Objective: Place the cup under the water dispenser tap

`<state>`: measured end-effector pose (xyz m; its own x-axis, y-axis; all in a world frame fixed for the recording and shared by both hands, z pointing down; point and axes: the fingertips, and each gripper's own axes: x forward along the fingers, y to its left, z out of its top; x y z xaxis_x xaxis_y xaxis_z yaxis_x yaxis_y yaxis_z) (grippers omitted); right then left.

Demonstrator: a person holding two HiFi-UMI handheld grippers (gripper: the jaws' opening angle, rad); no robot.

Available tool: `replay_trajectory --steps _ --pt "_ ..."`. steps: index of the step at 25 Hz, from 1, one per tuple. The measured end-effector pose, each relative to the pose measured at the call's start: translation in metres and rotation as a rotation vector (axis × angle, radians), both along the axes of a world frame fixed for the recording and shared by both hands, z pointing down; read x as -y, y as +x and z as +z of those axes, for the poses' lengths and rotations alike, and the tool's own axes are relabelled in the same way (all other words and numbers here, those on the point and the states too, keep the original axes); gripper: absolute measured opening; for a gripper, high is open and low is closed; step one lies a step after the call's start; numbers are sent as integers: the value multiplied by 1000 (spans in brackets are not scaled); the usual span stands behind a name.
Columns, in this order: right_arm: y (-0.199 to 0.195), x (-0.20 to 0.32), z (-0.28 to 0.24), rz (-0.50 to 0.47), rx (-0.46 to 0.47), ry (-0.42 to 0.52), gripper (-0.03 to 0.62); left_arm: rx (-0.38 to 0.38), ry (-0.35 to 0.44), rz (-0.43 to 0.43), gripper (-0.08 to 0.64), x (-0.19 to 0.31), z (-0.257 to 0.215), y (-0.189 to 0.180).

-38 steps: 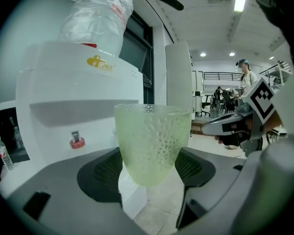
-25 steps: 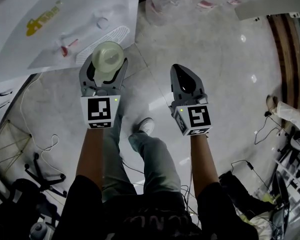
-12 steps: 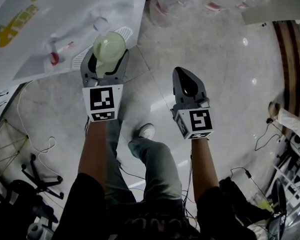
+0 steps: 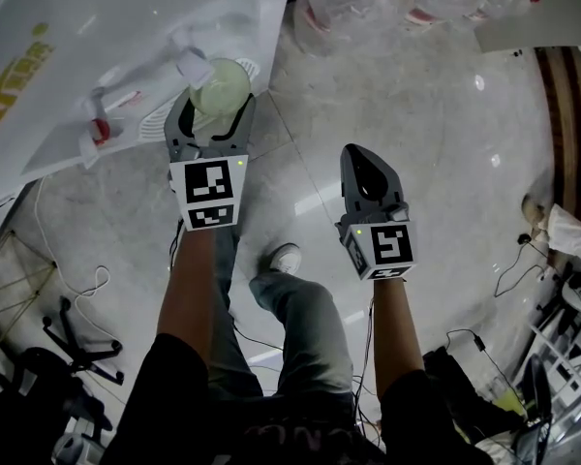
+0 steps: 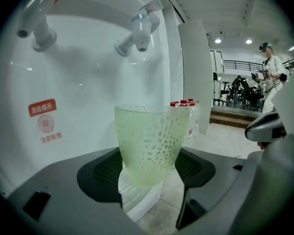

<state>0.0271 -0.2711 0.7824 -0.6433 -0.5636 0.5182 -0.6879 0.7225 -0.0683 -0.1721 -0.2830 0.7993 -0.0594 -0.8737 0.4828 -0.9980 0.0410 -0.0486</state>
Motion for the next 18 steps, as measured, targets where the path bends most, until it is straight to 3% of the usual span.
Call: replay_trajectory --steps 18 --pt "-1 -4 17 -13 -36 -37 14 -31 -99 -25 345 8 15 -9"
